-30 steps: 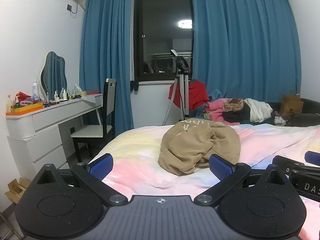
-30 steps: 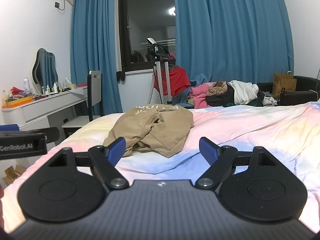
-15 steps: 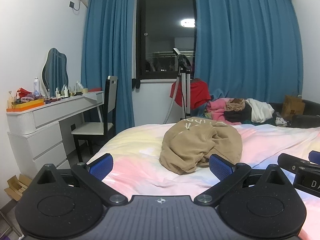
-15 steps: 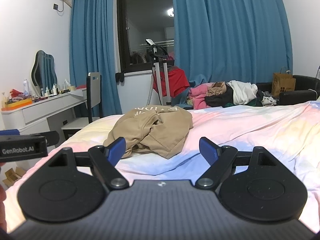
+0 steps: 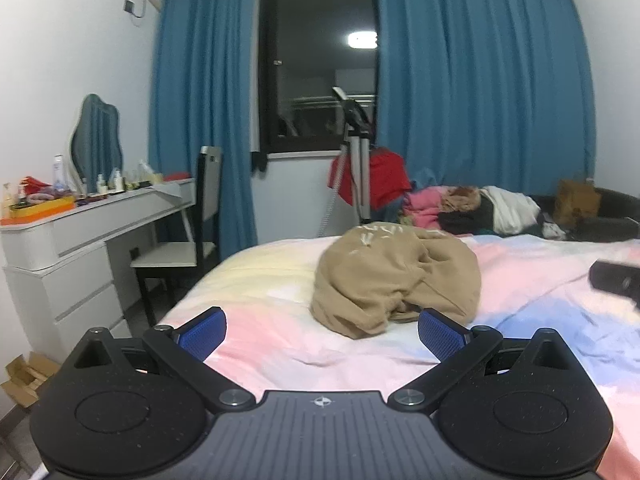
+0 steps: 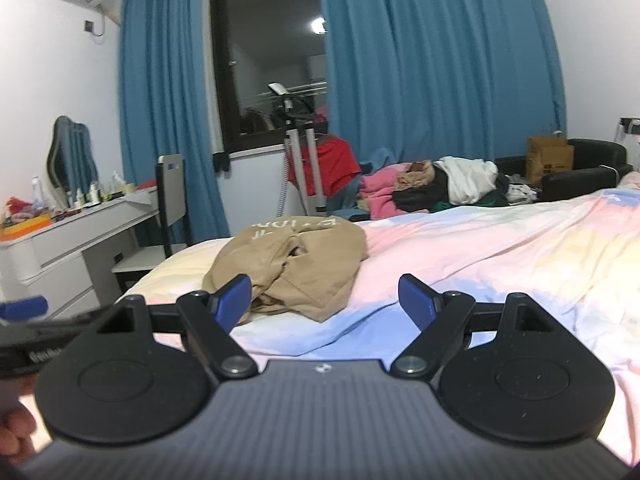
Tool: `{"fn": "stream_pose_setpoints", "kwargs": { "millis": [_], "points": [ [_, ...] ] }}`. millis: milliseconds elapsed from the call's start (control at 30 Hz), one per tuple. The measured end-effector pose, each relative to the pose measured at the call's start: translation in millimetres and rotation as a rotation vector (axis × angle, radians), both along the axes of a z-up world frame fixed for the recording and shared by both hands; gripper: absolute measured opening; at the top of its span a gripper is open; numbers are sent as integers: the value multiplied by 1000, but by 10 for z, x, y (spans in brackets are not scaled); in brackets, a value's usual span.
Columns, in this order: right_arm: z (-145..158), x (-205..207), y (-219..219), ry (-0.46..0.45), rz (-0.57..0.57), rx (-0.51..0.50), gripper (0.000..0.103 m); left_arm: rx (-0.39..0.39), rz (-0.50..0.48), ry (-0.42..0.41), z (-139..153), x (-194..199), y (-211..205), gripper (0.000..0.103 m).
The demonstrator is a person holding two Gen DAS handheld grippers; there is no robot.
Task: Fold clothes
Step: 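Grasp the tan T-shirt with the left gripper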
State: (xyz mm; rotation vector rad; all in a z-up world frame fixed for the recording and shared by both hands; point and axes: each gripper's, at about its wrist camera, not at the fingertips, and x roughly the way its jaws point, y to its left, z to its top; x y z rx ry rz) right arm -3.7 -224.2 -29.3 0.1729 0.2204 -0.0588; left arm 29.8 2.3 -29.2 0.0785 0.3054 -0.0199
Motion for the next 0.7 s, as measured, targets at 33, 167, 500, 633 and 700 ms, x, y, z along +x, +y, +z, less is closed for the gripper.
{"fn": "stream_pose_setpoints", "kwargs": {
  "millis": [33, 167, 500, 633, 700],
  "points": [
    [6, -8, -28, -3, -8, 10, 82, 15, -10, 9, -29, 92, -49, 102],
    [-11, 18, -128, 3, -34, 40, 82, 44, -73, 70, -142, 537, -265, 97],
    [-269, 391, -435, 74, -99, 121, 82, 138, -173, 0, -422, 1756, -967, 73],
    [-452, 611, -528, 116, -134, 139, 82, 81, -187, 27, -588, 2264, -1060, 62],
    [-537, 710, -559, 135, -140, 158, 82, 64, -214, 49, -699, 2454, -1098, 58]
  ]
}}
